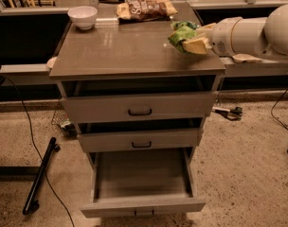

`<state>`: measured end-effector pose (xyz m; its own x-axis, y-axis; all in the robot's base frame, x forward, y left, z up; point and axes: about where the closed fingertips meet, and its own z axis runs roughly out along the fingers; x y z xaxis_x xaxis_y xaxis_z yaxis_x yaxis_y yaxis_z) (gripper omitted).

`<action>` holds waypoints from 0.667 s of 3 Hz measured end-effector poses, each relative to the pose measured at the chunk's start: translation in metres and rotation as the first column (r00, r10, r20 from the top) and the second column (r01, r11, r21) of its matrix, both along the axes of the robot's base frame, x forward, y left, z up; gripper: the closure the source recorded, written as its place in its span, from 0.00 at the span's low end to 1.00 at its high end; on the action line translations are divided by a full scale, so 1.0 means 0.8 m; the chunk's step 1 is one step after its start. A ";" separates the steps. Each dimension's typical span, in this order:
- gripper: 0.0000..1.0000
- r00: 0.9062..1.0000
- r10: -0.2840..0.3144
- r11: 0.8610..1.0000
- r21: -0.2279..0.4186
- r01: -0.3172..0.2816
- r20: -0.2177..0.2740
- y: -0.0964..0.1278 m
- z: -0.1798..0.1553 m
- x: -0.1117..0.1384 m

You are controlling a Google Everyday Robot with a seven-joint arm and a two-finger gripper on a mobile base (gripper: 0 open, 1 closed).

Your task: Place green rice chip bag into bottom drawer

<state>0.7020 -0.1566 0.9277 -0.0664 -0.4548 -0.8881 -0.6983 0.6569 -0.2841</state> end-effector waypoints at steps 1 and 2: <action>1.00 0.997 0.078 0.997 -0.025 -0.077 0.026 0.011 -0.001 -0.011; 1.00 0.956 0.287 0.958 -0.011 -0.287 0.055 0.038 -0.006 -0.078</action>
Offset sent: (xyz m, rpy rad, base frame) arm -0.1636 0.0434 -0.0003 -0.1088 -0.2922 0.6790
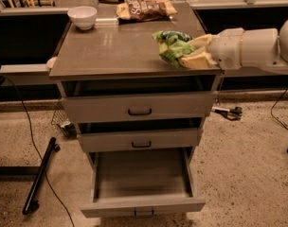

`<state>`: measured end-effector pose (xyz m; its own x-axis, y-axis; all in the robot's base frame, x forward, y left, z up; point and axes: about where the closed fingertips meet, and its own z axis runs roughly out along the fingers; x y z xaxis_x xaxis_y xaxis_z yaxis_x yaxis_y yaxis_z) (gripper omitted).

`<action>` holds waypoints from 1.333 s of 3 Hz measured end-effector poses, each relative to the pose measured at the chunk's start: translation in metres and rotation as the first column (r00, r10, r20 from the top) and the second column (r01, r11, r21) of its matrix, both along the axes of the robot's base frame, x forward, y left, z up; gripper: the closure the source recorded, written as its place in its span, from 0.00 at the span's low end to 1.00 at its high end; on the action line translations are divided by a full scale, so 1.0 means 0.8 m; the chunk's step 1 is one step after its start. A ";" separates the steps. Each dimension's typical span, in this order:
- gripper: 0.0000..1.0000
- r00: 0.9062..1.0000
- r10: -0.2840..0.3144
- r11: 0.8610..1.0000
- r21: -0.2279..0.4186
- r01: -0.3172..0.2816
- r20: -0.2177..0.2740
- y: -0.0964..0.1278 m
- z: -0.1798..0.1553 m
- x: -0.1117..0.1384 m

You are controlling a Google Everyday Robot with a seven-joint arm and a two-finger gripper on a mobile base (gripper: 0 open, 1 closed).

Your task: Place green rice chip bag into bottom drawer

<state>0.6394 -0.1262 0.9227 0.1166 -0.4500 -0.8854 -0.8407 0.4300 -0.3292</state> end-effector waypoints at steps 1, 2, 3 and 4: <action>1.00 0.976 0.211 0.977 -0.013 -0.211 0.060 0.017 -0.001 -0.087; 1.00 0.944 0.322 0.947 -0.029 -0.321 0.072 0.021 -0.028 -0.151; 1.00 0.941 0.332 0.943 -0.035 -0.330 0.071 0.020 -0.035 -0.159; 1.00 0.932 0.358 0.931 -0.097 -0.352 0.051 0.028 -0.051 -0.161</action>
Offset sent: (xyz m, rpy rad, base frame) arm -0.1838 0.0142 -0.0570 -0.0245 -0.0729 0.4476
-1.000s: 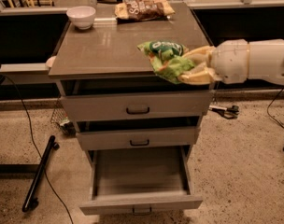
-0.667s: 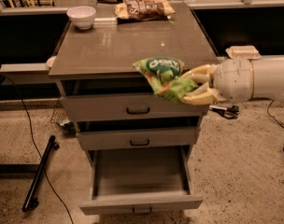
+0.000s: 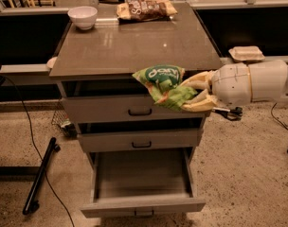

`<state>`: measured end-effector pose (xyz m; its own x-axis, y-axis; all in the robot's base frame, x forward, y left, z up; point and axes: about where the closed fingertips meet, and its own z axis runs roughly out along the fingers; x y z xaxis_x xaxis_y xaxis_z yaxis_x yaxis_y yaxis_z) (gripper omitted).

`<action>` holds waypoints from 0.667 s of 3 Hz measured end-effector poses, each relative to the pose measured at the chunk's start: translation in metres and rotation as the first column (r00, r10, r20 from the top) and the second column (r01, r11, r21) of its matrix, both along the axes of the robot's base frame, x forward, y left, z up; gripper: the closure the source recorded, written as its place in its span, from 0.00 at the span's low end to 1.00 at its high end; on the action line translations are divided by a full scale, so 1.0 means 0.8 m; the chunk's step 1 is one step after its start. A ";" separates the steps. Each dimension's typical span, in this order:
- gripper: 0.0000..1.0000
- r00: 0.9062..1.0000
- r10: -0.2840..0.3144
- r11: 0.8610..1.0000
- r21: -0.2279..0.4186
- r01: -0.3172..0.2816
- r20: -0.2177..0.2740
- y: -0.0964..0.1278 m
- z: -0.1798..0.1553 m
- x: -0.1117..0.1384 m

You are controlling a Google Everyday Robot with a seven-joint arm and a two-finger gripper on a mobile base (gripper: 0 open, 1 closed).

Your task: Place green rice chip bag into bottom drawer

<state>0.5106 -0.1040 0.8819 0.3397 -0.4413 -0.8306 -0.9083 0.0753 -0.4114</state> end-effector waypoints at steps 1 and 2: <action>1.00 0.998 0.054 0.991 -0.122 -0.051 0.019 0.002 -0.081 -0.004; 1.00 0.996 0.088 0.972 -0.219 -0.084 0.007 0.004 -0.164 0.004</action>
Offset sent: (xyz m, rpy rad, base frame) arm 0.0142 -0.0020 -0.2210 -0.3570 -0.0102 0.1242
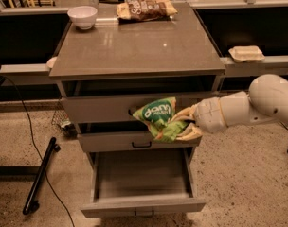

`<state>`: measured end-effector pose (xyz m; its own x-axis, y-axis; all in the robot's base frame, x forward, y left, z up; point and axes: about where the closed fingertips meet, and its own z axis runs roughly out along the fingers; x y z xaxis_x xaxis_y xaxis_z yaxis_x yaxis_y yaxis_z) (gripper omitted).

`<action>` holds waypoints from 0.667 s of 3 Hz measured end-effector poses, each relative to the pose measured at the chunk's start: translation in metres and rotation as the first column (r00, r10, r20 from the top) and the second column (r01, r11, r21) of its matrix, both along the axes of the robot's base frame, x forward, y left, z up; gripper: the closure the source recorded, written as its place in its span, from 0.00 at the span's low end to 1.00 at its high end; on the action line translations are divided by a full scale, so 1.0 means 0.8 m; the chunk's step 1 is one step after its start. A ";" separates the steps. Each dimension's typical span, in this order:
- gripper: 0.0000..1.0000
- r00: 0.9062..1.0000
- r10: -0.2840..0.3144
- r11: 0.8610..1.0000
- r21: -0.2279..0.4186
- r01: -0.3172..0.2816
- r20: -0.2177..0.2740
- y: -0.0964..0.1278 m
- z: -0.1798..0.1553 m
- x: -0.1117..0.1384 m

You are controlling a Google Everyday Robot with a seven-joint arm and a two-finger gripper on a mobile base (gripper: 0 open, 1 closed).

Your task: Place green rice chip bag into bottom drawer

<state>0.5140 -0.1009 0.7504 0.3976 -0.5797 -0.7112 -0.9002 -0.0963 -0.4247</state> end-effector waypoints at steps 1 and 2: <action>1.00 0.999 0.022 0.997 -0.075 -0.025 -0.043 0.002 -0.089 0.013; 1.00 0.999 0.022 0.997 -0.075 -0.025 -0.043 0.002 -0.089 0.013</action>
Offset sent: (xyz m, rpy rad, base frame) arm 0.0085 0.0015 -0.0588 -0.0617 0.0346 0.0176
